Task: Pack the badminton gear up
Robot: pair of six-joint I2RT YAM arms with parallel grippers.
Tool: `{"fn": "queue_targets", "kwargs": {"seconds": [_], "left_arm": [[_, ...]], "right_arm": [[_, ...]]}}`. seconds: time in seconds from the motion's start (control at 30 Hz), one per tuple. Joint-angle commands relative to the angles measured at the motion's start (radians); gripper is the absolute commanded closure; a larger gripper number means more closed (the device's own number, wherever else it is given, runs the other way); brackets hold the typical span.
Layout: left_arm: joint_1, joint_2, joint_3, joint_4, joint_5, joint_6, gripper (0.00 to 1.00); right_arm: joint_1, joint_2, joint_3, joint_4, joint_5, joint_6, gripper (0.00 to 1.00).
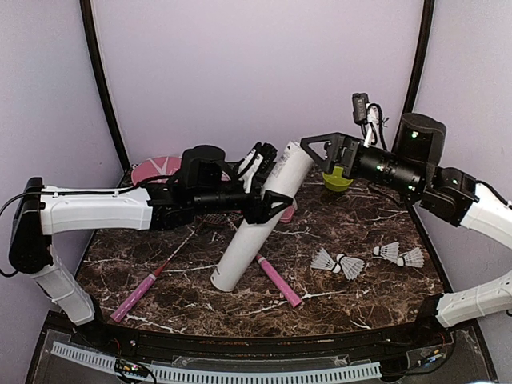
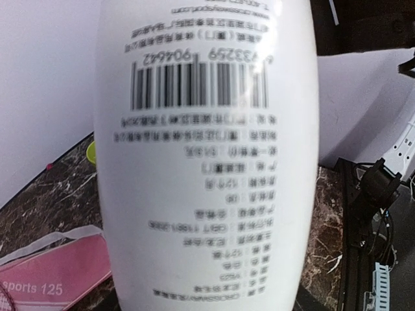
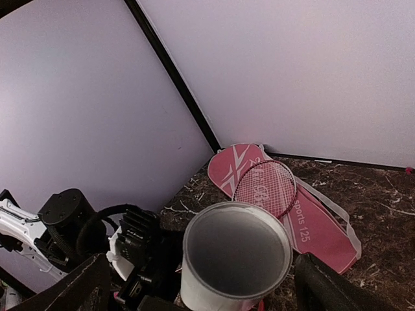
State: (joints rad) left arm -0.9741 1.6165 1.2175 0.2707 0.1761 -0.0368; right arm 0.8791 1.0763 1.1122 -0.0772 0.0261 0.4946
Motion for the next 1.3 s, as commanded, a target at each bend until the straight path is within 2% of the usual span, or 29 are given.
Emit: {"fn": "queue_targets", "kwargs": {"seconds": [0.0,0.17,0.33,0.47,0.6,0.7,0.8,0.9,1.13,1.27], "left_arm": [[0.045,-0.077,-0.028,-0.067,0.028,0.025,0.51],[0.080,-0.106,-0.027,-0.183,0.048,0.130,0.52],[0.084,-0.145,-0.051,-0.287,0.027,0.274,0.52],[0.084,-0.195,-0.123,-0.301,0.053,0.341,0.52],[0.082,-0.261,-0.208,-0.295,0.074,0.392,0.52],[0.064,-0.303,-0.280,-0.271,0.060,0.432,0.51],[0.022,-0.331,-0.329,-0.243,0.031,0.465,0.51],[-0.007,-0.332,-0.348,-0.237,0.013,0.489,0.51],[-0.053,-0.297,-0.327,-0.278,-0.002,0.503,0.50],[-0.061,-0.290,-0.328,-0.279,-0.006,0.504,0.50]], "right_arm": [[0.006,-0.048,0.030,-0.044,0.055,-0.035,0.00],[-0.004,-0.069,0.081,-0.146,0.105,-0.035,0.00],[-0.104,-0.093,0.105,-0.241,0.022,0.003,0.01],[-0.194,-0.097,0.113,-0.311,-0.145,0.035,0.10],[-0.198,-0.073,0.102,-0.382,-0.280,0.035,0.26],[-0.188,-0.063,0.053,-0.380,-0.378,0.058,0.36],[-0.135,-0.047,-0.007,-0.359,-0.383,0.085,0.42],[-0.074,-0.025,-0.041,-0.343,-0.352,0.114,0.46],[0.013,-0.003,-0.137,-0.265,-0.319,0.165,0.45],[0.047,0.014,-0.175,-0.248,-0.309,0.178,0.53]]}}
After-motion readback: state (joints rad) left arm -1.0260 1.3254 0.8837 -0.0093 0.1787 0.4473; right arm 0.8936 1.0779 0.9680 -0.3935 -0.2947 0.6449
